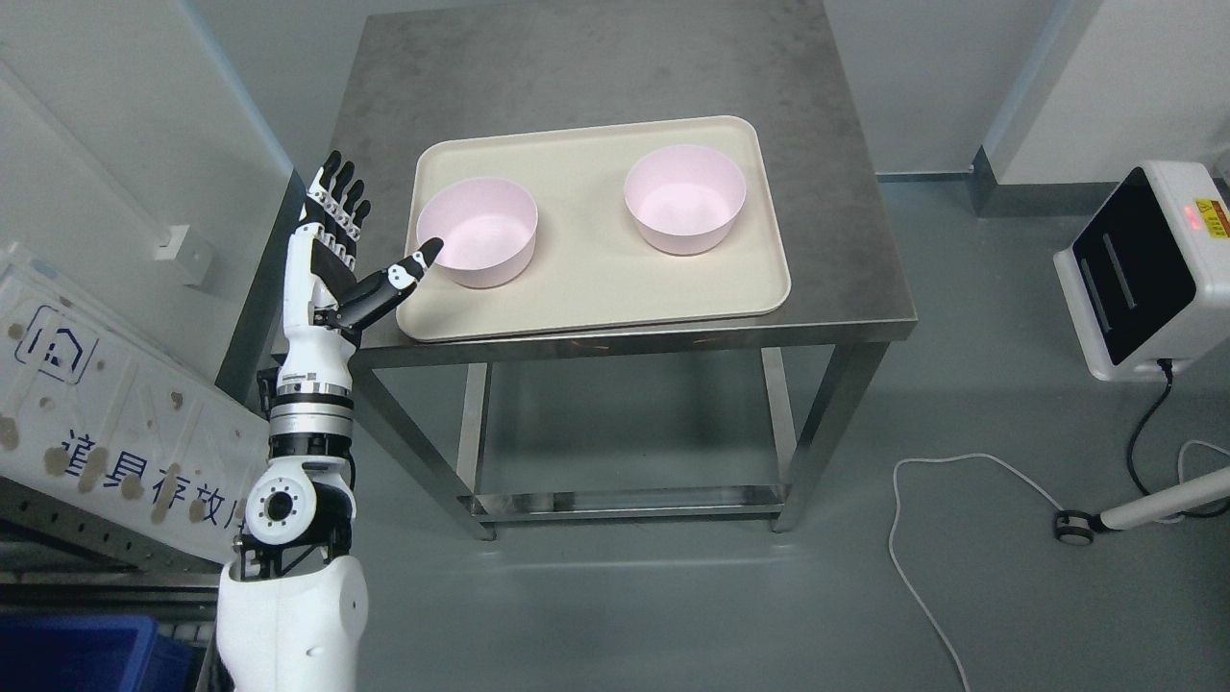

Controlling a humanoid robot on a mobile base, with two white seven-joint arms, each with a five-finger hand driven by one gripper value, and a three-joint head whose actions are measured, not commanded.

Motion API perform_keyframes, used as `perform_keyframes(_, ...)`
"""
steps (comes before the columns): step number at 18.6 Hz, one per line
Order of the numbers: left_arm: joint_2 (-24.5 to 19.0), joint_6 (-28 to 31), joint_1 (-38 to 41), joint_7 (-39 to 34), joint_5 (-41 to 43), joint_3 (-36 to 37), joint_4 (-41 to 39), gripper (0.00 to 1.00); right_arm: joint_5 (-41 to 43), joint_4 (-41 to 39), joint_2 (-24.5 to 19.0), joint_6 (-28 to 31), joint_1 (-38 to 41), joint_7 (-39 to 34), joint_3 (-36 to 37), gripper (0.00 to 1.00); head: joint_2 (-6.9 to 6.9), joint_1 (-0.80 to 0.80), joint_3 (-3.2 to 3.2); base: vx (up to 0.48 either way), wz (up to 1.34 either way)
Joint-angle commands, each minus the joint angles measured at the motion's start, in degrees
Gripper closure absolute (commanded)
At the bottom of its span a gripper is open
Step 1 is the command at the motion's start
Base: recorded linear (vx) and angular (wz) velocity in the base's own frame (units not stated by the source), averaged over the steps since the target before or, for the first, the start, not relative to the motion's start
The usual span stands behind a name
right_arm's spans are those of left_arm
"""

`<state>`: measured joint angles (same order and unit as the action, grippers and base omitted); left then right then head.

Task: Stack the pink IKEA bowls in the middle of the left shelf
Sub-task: 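Reach the left hand toward the pink bowl nearer the robot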

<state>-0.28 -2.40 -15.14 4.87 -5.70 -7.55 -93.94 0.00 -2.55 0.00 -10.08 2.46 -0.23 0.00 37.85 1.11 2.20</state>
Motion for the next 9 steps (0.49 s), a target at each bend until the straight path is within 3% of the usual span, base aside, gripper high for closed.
perform_keyframes(1,-0.7,0.1,0.1,-0.1,0.0,-0.6,-0.5,0.0,-0.4,0.0,1.0,0.0,0.0,0.0,0.6,0.0,0.0,0.0,0.0,0.073,0.0)
perform_keyframes(5,-1.4,0.1,-2.9,0.2,0.0,-1.1,0.3,0.0,-0.4,-0.1,1.0,0.0,0.0,0.0,0.6,0.0,0.0,0.0,0.0,0.081,-0.01)
perform_keyframes(6,-3.5,0.1,-4.3,0.4,0.1,-1.0,1.4,0.0,-0.4,0.0,1.0,0.0,0.0,0.0,0.6,0.0,0.0,0.0,0.0,0.065,-0.03)
perform_keyframes(9,-15.9,0.2,-8.0,6.9,0.8,0.5,6.7,0.01,-0.4,0.0,1.0,0.0,0.0,0.0,0.6,0.0,0.0,0.0,0.0,0.061,-0.03)
